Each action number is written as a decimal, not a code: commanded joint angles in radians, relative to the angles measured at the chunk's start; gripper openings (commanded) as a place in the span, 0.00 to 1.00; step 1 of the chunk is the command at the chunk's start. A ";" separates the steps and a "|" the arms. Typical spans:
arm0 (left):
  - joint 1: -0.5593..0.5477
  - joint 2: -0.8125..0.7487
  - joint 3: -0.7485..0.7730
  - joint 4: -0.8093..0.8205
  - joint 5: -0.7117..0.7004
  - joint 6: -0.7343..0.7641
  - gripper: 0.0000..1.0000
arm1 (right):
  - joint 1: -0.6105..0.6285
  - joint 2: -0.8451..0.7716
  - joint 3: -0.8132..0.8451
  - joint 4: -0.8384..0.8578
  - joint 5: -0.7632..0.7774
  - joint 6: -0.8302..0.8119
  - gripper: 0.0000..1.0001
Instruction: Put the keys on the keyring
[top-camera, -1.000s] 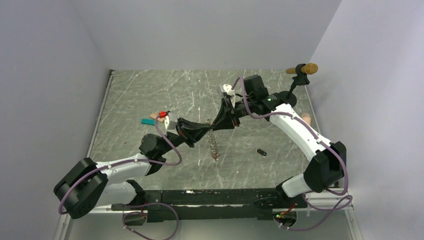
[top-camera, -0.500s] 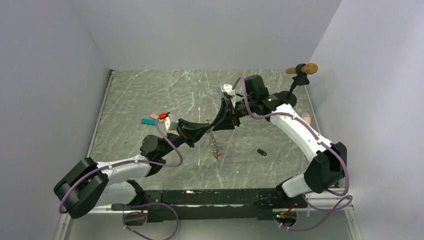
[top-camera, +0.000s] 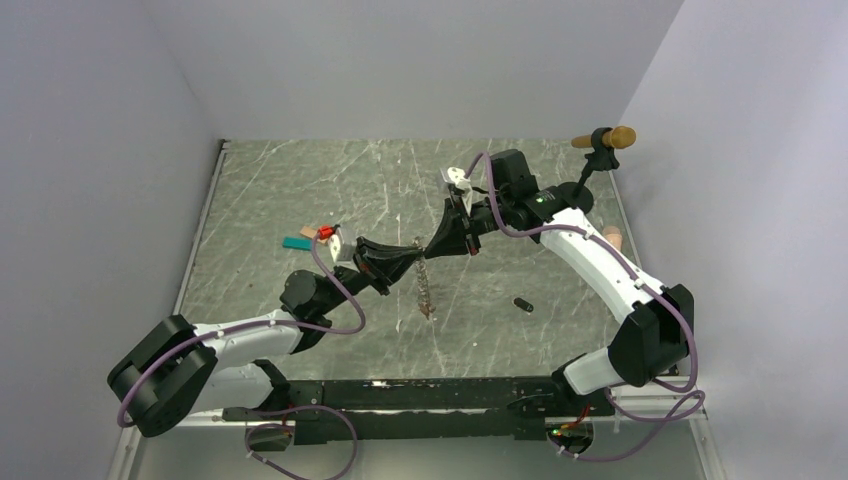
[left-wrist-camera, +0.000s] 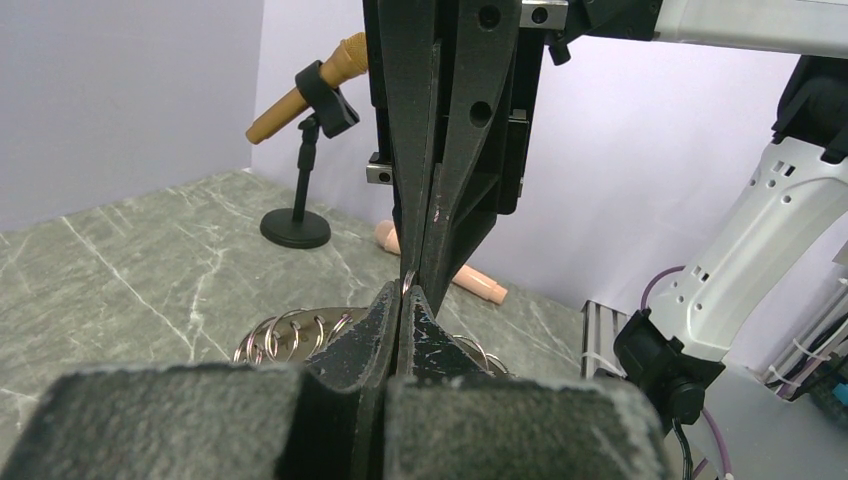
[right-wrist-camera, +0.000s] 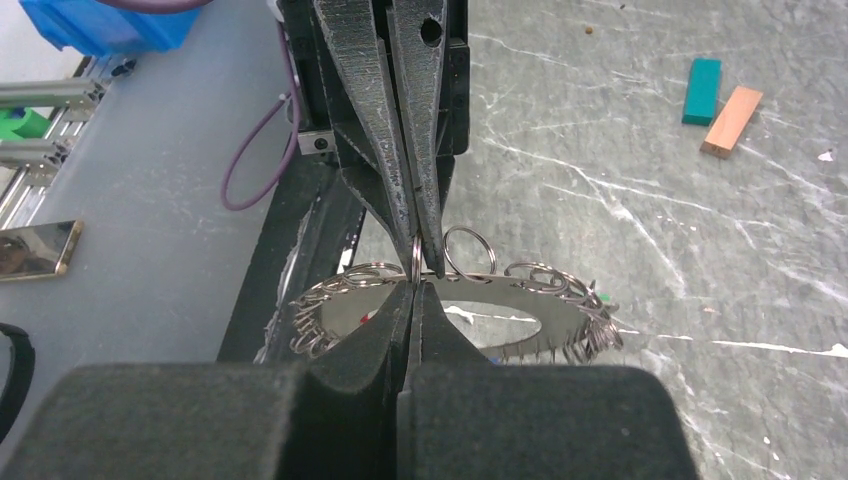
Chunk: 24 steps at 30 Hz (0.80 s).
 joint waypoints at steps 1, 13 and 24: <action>-0.006 -0.002 0.025 0.064 0.015 0.002 0.00 | 0.006 -0.014 0.005 0.007 -0.052 -0.017 0.00; 0.006 -0.252 0.037 -0.387 0.096 0.152 0.61 | 0.011 0.067 0.196 -0.538 0.140 -0.502 0.00; 0.003 -0.310 0.321 -1.163 0.199 0.562 0.72 | 0.051 0.189 0.418 -0.823 0.345 -0.637 0.00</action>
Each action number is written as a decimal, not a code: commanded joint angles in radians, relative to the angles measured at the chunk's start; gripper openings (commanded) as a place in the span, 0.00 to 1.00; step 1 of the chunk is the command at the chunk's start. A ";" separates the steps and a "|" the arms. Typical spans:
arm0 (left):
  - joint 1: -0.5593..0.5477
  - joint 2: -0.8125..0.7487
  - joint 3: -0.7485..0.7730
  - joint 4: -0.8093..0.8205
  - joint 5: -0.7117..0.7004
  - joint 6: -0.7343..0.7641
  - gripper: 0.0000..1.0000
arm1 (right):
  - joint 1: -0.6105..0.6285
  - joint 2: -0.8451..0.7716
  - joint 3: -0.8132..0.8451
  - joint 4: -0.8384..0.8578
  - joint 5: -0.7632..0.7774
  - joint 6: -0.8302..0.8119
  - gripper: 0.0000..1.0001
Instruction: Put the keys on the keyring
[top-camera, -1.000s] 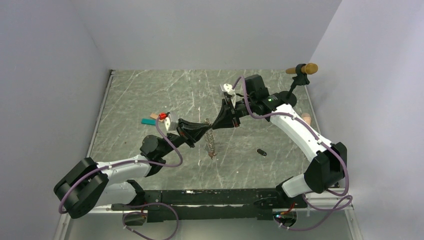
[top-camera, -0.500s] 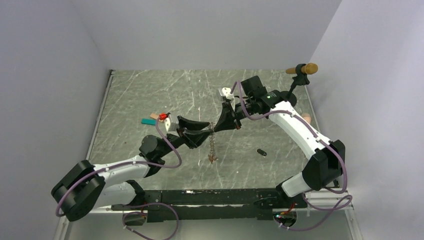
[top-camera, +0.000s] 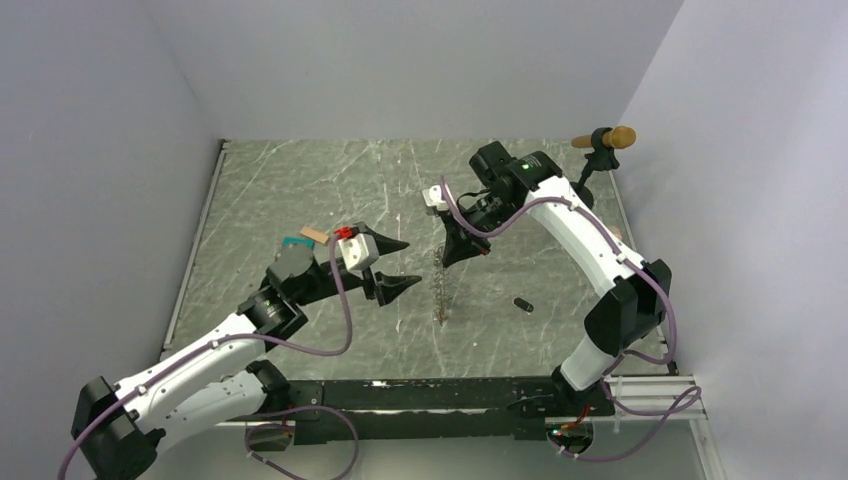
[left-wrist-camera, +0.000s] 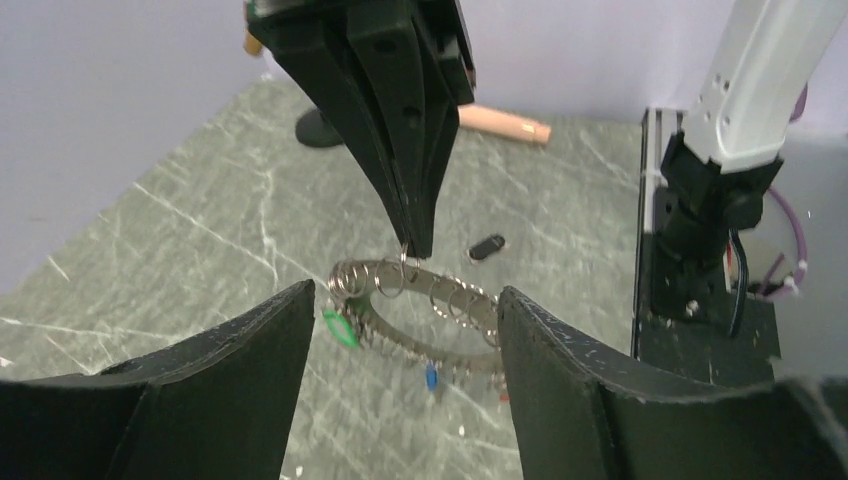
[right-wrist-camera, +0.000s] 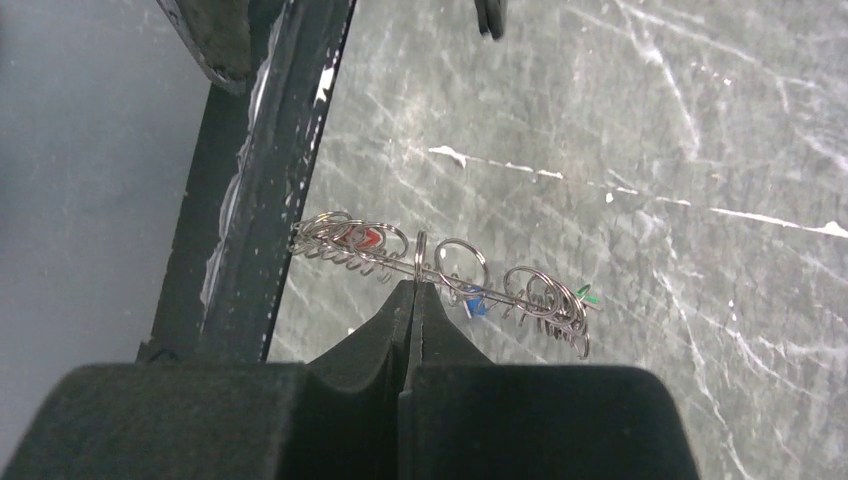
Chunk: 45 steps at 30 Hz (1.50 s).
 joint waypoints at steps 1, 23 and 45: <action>0.000 0.053 0.095 -0.244 0.063 0.138 0.71 | 0.034 0.007 0.086 -0.097 0.076 -0.042 0.00; -0.053 0.239 0.099 0.032 0.012 0.015 0.43 | 0.067 0.035 0.112 -0.101 0.084 -0.013 0.00; -0.054 0.291 0.102 0.081 0.060 -0.044 0.00 | 0.067 0.028 0.098 -0.098 0.044 -0.017 0.00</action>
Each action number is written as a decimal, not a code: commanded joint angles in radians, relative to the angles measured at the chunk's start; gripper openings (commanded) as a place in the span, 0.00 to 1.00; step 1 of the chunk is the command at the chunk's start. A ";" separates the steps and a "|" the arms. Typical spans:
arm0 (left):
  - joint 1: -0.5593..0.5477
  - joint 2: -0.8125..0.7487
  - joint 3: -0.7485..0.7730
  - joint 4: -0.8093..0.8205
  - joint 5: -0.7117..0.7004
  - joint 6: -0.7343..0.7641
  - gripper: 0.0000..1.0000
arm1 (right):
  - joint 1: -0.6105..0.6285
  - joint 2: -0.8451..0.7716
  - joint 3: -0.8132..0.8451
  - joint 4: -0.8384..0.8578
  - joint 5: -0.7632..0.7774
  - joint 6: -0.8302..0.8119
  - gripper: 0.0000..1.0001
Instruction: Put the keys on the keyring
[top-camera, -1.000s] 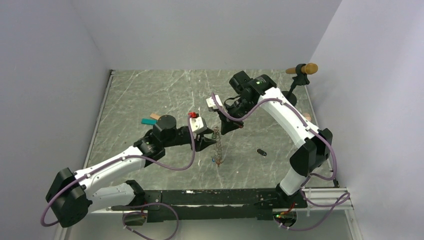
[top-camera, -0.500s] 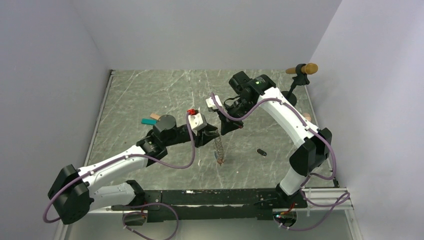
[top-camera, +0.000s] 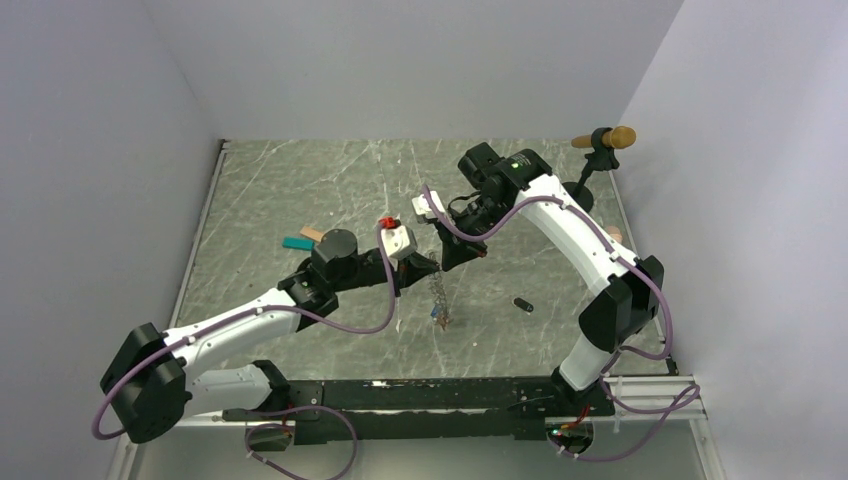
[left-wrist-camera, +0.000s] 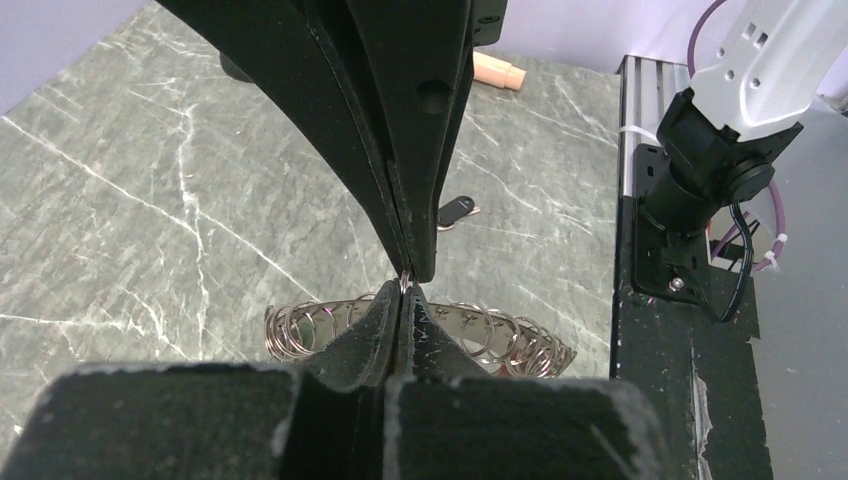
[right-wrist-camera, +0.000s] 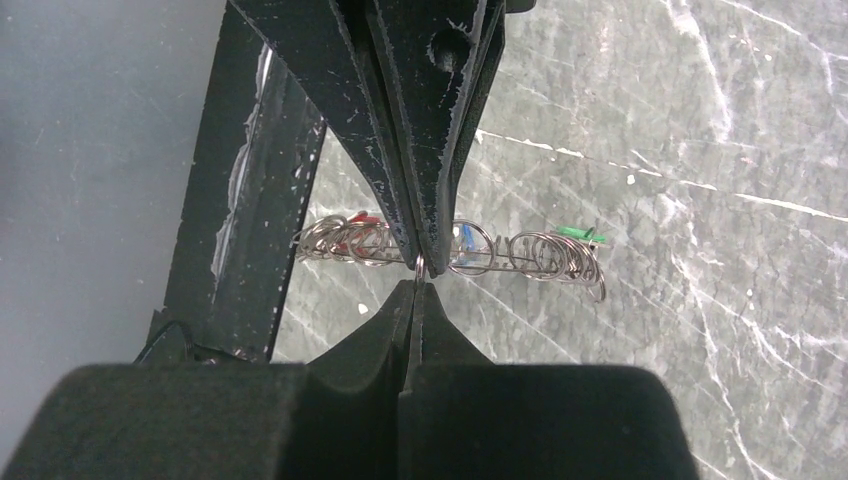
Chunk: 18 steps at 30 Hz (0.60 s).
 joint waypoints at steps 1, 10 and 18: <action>-0.005 -0.019 -0.015 0.108 0.013 -0.057 0.00 | 0.005 -0.017 0.019 -0.004 -0.069 -0.008 0.01; -0.005 -0.106 -0.291 0.648 -0.168 -0.267 0.00 | -0.074 -0.073 -0.061 0.052 -0.265 -0.002 0.50; -0.006 -0.044 -0.360 0.922 -0.168 -0.324 0.00 | -0.136 -0.170 -0.309 0.400 -0.498 0.184 0.51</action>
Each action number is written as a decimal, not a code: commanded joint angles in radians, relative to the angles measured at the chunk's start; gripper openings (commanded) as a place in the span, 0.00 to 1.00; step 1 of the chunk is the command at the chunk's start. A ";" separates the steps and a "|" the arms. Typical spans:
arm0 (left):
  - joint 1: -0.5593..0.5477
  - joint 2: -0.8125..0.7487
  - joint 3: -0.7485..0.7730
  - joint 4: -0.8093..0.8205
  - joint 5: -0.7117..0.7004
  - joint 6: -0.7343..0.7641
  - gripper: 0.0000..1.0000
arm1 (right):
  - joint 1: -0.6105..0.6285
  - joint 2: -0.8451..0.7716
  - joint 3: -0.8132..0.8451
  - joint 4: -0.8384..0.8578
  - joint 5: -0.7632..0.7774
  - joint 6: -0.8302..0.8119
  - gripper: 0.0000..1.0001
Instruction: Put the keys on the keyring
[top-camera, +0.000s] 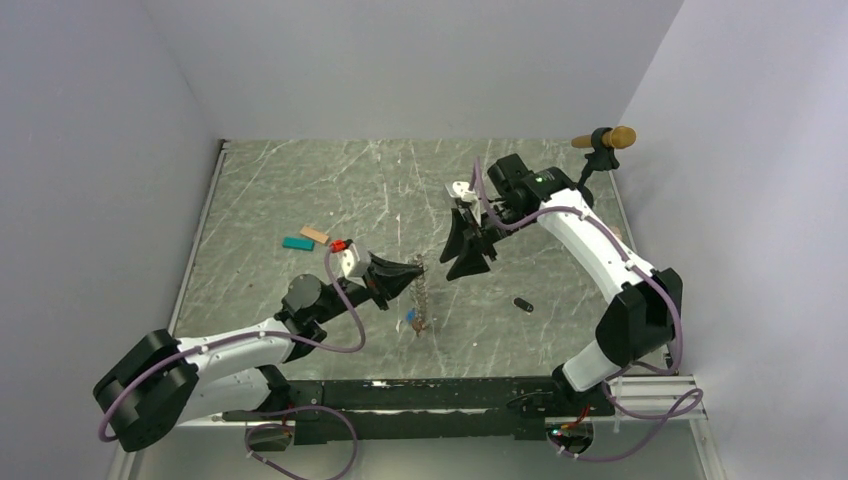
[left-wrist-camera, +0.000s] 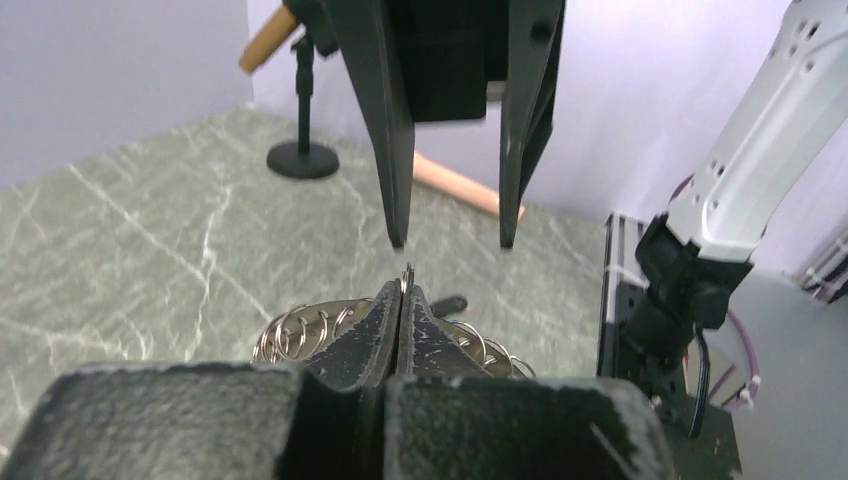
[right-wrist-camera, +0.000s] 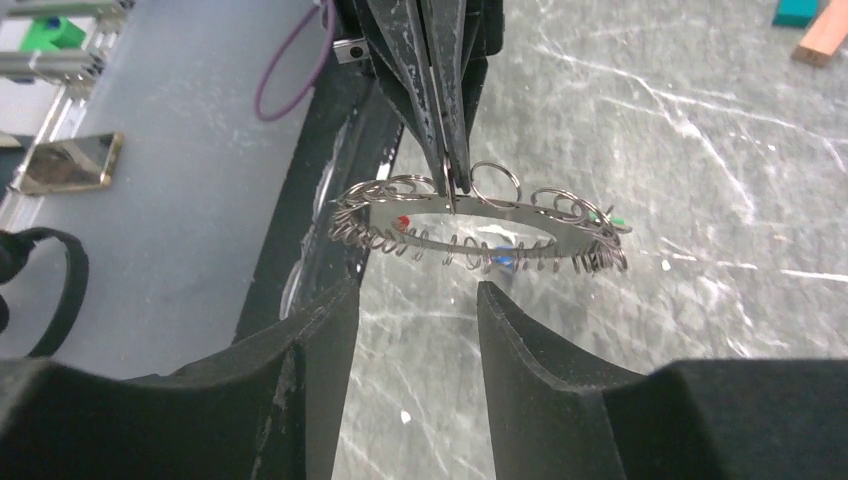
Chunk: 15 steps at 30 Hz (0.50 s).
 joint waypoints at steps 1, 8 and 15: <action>-0.004 0.022 0.016 0.293 -0.011 -0.061 0.00 | -0.001 -0.069 -0.095 0.282 -0.159 0.173 0.50; -0.004 0.064 0.030 0.324 0.002 -0.085 0.00 | -0.002 -0.106 -0.167 0.457 -0.207 0.311 0.43; -0.008 0.105 0.038 0.363 0.005 -0.106 0.00 | 0.004 -0.106 -0.175 0.496 -0.232 0.338 0.41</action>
